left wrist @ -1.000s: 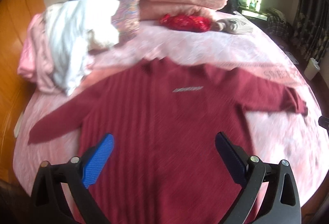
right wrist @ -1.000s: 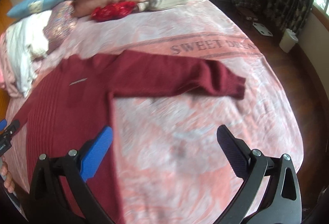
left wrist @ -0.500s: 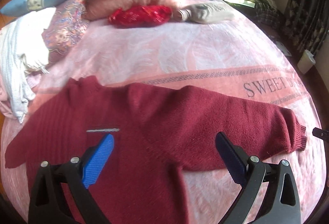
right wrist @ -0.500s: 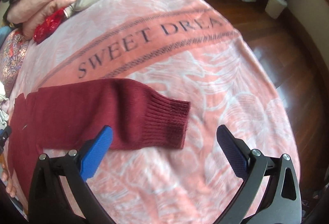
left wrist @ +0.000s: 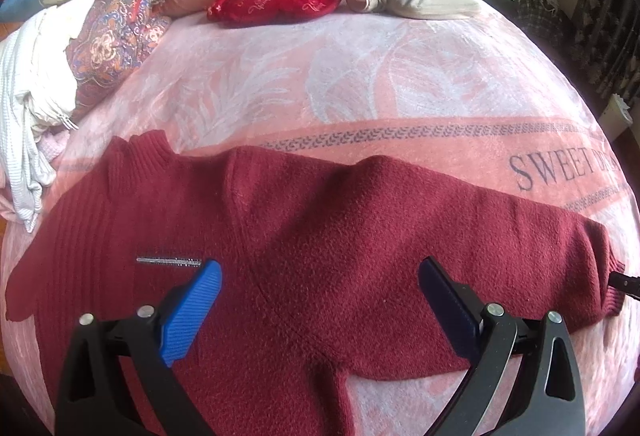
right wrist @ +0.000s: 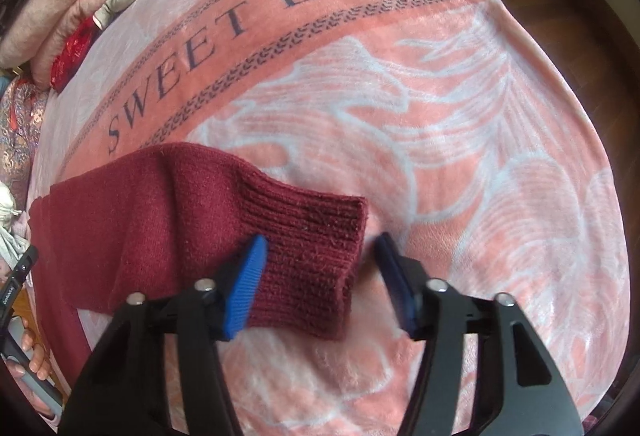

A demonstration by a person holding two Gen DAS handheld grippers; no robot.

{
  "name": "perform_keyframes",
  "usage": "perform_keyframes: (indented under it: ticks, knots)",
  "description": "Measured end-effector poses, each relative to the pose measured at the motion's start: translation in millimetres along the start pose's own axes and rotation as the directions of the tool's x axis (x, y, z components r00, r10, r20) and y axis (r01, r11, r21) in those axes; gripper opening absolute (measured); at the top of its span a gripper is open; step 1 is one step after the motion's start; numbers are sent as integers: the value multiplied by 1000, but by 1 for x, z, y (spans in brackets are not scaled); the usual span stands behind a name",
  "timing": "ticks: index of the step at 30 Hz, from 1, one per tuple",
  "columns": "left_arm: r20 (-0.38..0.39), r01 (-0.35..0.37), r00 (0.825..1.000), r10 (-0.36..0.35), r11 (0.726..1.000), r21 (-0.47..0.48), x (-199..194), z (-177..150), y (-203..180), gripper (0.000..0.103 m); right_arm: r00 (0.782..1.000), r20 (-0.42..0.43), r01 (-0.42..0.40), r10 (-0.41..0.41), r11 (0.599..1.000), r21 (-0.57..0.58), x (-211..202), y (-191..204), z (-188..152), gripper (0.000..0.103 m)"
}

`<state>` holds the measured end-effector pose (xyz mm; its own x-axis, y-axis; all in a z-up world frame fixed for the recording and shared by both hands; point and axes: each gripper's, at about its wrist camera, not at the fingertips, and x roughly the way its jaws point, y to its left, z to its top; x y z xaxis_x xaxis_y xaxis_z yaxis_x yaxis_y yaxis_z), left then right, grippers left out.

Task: Fold small clothes
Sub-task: 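Move the right tool to the sweater sleeve cuff and grasp it, then carry the cuff across the sweater body with the right tool and release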

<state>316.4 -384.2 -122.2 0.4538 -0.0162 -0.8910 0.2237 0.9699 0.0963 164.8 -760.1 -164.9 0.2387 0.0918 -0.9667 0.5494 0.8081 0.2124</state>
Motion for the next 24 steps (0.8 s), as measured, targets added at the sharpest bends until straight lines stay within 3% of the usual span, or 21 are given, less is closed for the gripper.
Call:
perform_keyframes:
  ticks: [2, 5, 9, 15, 20, 24]
  knots:
    - [2, -5, 1000, 5, 1000, 3, 1, 1, 2, 99, 1000, -2, -19, 19, 1000, 2, -2, 0, 2, 11]
    - [-2, -3, 1000, 3, 1000, 1, 3, 3, 9, 99, 999, 29, 13, -13, 1000, -22, -13, 9, 2, 8]
    - [0, -13, 1000, 13, 1000, -14, 3, 4, 27, 99, 989, 145, 50, -41, 997, -60, -53, 33, 9, 8]
    - [7, -37, 999, 37, 998, -48, -2, 4, 61, 99, 968, 247, -1, 49, 981, -192, -106, 113, 5, 8]
    - [2, -41, 999, 41, 998, -56, -5, 2, 78, 99, 969, 234, 12, 74, 938, -346, -93, 199, -8, 8]
    - [0, -40, 999, 40, 997, -60, -5, 0, 86, 99, 983, 153, -27, 105, 898, -439, -50, 259, -25, 8]
